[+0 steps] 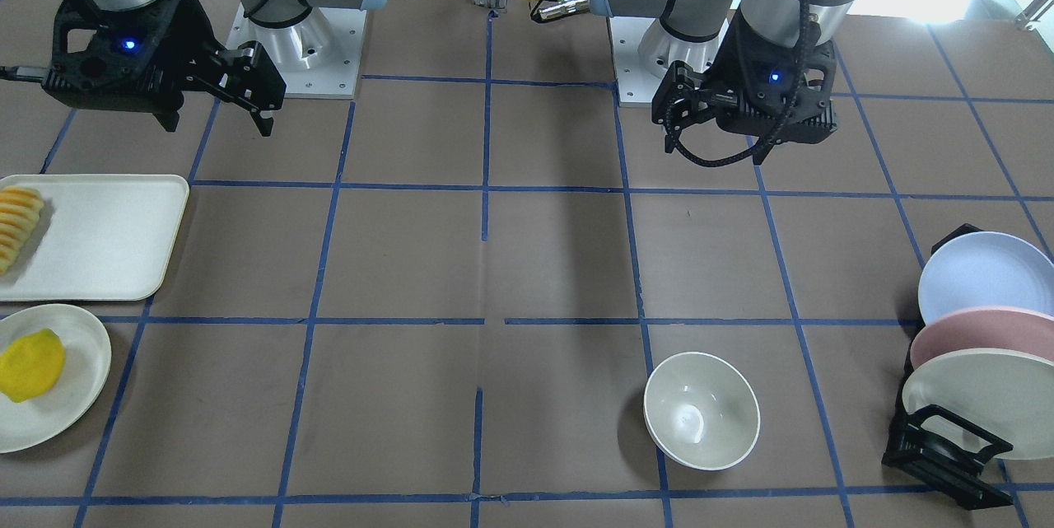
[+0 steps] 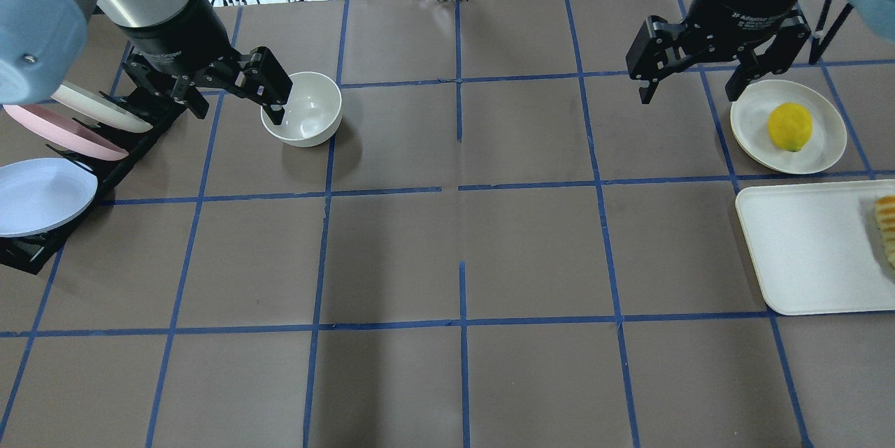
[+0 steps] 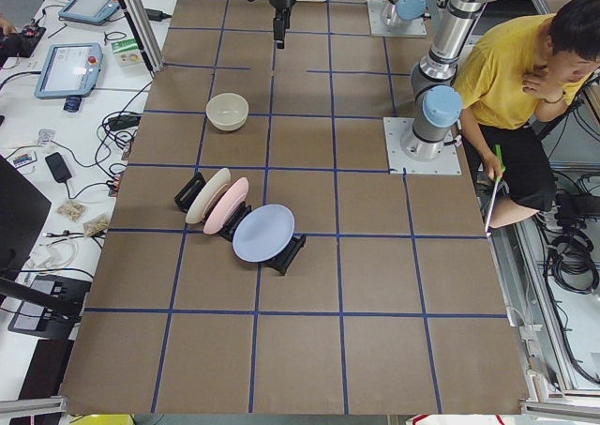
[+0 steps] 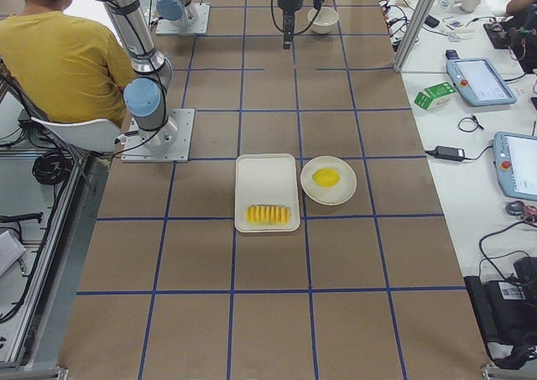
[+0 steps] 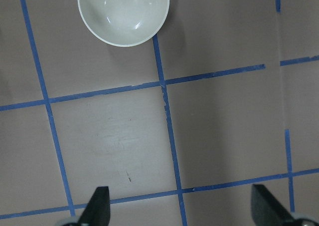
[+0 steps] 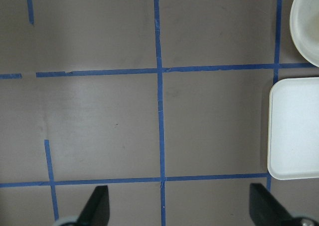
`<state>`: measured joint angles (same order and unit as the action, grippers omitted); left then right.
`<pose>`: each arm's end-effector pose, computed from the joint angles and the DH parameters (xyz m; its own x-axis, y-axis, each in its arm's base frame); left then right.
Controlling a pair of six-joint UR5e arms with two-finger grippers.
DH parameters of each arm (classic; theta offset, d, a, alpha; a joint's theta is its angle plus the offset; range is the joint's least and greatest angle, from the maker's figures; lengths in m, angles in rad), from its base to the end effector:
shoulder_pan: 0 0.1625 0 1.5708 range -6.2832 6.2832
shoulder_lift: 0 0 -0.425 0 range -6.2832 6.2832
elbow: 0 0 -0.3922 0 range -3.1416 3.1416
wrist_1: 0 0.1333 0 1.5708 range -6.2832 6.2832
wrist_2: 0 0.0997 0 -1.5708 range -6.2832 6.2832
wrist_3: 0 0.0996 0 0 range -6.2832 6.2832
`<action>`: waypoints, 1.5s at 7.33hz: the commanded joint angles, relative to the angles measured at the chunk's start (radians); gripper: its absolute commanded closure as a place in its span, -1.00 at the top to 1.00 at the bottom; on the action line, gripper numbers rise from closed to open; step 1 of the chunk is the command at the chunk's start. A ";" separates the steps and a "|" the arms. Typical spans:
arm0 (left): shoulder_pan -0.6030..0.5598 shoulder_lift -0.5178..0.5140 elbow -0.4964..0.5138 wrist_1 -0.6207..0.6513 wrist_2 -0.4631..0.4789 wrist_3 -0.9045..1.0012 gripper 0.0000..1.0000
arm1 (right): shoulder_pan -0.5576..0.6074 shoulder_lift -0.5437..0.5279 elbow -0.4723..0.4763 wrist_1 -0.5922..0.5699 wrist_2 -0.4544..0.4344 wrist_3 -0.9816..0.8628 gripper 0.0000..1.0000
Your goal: Place bowl and put lemon in it
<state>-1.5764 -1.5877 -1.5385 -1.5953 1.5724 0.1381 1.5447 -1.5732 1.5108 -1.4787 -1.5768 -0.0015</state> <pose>-0.1359 -0.4974 0.4930 -0.9897 0.1432 -0.0003 0.1432 0.9896 0.0092 0.1199 -0.4904 0.5094 -0.9997 0.0244 0.0060 0.0246 0.9993 0.0297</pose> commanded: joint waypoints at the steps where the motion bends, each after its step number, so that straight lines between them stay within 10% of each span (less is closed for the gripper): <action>1: -0.001 0.000 0.000 0.000 0.000 0.000 1.00 | 0.000 0.001 0.000 0.000 0.000 0.000 1.00; 7: 0.116 -0.377 0.098 0.245 -0.005 0.063 1.00 | -0.026 0.022 0.006 -0.007 -0.029 0.015 1.00; 11: 0.167 -0.610 0.090 0.484 -0.086 0.155 1.00 | -0.328 0.189 0.003 -0.201 -0.038 -0.188 1.00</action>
<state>-1.4120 -2.1280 -1.4482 -1.2003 1.5169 0.2877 1.3036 -1.4417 1.5148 -1.6276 -1.6124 -0.1369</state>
